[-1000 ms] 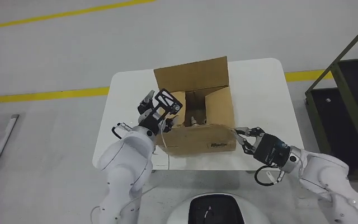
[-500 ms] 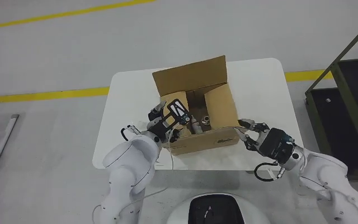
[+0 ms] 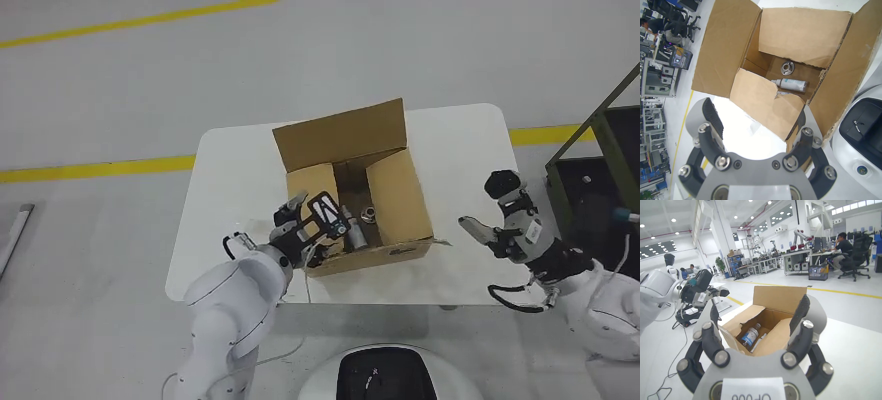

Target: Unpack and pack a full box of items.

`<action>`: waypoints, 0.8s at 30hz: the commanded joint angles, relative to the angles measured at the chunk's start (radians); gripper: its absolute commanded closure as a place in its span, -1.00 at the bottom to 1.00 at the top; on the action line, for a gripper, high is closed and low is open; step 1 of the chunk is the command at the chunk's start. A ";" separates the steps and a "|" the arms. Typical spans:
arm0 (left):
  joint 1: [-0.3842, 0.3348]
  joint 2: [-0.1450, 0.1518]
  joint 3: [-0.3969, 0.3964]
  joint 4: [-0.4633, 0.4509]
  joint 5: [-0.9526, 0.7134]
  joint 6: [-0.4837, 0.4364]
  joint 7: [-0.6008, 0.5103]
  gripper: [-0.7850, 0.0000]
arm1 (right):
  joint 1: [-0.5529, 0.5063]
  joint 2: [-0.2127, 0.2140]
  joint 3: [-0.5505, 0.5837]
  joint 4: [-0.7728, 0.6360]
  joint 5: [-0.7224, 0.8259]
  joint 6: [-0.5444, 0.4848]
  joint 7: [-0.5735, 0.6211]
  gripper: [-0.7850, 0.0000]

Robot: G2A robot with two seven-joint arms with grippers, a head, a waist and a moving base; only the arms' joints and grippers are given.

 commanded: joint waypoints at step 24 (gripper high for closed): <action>0.015 0.095 -0.047 -0.050 -0.102 0.046 -0.021 -1.00 | 0.080 0.003 -0.245 0.156 -0.124 -0.018 0.302 1.00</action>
